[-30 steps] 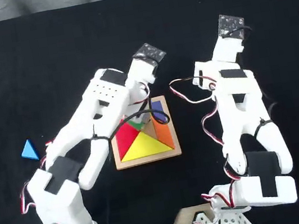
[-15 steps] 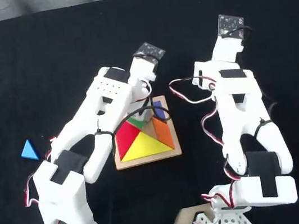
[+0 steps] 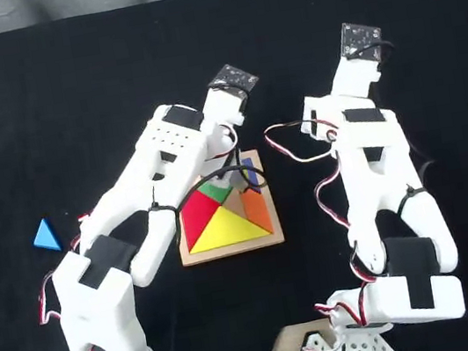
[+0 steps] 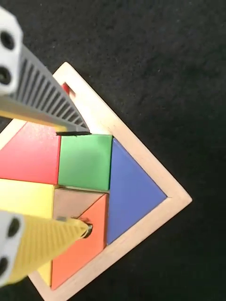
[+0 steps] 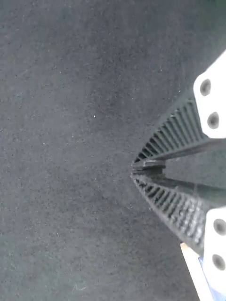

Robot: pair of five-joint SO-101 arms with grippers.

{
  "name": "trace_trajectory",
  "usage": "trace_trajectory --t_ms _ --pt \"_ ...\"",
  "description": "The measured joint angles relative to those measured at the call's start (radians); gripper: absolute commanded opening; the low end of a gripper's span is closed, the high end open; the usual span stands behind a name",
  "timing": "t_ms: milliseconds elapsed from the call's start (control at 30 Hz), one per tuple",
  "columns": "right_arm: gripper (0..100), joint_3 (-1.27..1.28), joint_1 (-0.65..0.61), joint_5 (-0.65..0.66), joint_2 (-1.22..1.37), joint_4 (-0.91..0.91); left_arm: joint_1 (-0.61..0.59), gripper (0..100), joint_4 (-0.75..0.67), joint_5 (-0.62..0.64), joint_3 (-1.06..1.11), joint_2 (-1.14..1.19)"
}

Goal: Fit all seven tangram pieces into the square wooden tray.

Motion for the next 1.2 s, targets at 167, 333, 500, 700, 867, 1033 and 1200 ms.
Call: trace_trajectory --t_ms 167,333,500,700,867,1033,1200 --pt "1.1 0.0 0.0 0.0 0.0 0.0 -0.068 28 0.0 0.0 -0.064 0.0" --pt "1.1 0.0 0.0 0.0 0.0 0.0 -0.23 28 0.0 -0.048 -0.1 0.0" --pt "1.1 0.0 0.0 0.0 0.0 0.0 -0.238 28 0.0 -0.144 -0.054 0.0" --pt "1.1 0.0 0.0 0.0 0.0 0.0 -0.242 28 -0.1 -0.155 0.044 0.0" --pt "1.1 0.0 0.0 0.0 0.0 0.0 -0.226 28 -0.115 -0.155 0.086 0.0" --pt "1.1 0.0 0.0 0.0 0.0 0.0 -0.199 28 -0.117 -0.155 0.086 0.0" --pt "1.1 0.0 0.0 0.0 0.0 0.0 -0.17 28 -0.12 -0.155 0.1 -0.002"
